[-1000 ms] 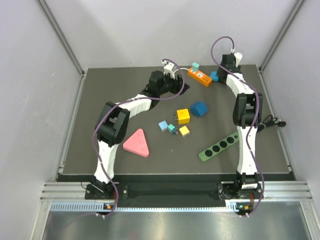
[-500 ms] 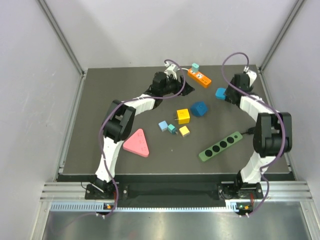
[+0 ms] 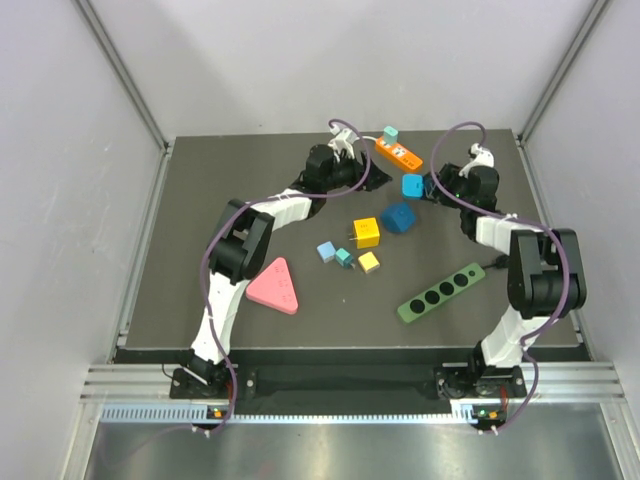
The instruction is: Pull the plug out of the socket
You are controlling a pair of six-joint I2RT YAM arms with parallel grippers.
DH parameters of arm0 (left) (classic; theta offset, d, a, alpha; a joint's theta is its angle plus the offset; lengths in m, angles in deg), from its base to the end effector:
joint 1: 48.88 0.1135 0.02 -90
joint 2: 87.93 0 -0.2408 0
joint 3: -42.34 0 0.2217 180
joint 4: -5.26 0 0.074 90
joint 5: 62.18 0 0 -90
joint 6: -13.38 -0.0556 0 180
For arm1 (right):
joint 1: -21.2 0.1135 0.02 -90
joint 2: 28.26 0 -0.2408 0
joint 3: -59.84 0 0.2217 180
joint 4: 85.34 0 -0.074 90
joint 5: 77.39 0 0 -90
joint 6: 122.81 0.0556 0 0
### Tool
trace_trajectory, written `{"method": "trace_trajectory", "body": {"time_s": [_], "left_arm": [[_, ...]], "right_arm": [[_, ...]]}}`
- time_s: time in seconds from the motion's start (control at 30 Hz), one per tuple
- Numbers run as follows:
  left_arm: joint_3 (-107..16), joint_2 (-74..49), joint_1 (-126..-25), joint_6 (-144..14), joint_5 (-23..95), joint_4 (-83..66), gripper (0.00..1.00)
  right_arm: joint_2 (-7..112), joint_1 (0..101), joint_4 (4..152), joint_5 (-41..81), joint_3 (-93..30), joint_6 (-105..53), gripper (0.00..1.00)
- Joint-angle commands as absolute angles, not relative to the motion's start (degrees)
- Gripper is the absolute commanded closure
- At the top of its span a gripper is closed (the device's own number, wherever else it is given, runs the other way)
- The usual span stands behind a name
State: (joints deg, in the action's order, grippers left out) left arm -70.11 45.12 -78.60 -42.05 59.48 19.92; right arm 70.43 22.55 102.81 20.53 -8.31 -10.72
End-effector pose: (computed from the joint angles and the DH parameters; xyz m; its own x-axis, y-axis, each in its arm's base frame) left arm 0.4307 -0.2795 0.1989 -0.5707 -0.2303 -0.7882 0.6698 0.4247 -0.6091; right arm 0.3664 0.0163 0.1897 -0.4095 0.3629 -0.8370 0.0036 0.9181 0.3963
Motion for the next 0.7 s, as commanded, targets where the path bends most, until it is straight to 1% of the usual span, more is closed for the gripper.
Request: {"method": "trace_trajectory", "body": {"time_s": [0.0,0.3,0.53,0.63,0.67], "left_arm": [[-72.7,45.6,-78.2,-43.0,59.0,22.7,0.27],[-76.0,49.3,-78.3,-39.2,61.7,24.0,0.26],[-78.0,51.8,-78.3,-37.4,62.6,23.7,0.26],[-78.7,52.9,-78.3,-34.7,64.6,26.6,0.28],[-79.1,53.2,-78.3,-33.3,65.1,28.2,0.30]], "right_arm": [[71.2,22.9,113.8,26.9,-10.5,-10.9,1.00],[72.4,24.5,117.1,29.8,-11.5,-10.4,1.00],[73.3,25.6,115.3,30.1,-14.5,-10.0,1.00],[74.0,26.0,115.1,30.4,-15.5,-10.0,1.00],[74.0,26.3,115.0,30.4,-15.9,-10.1,1.00]]}}
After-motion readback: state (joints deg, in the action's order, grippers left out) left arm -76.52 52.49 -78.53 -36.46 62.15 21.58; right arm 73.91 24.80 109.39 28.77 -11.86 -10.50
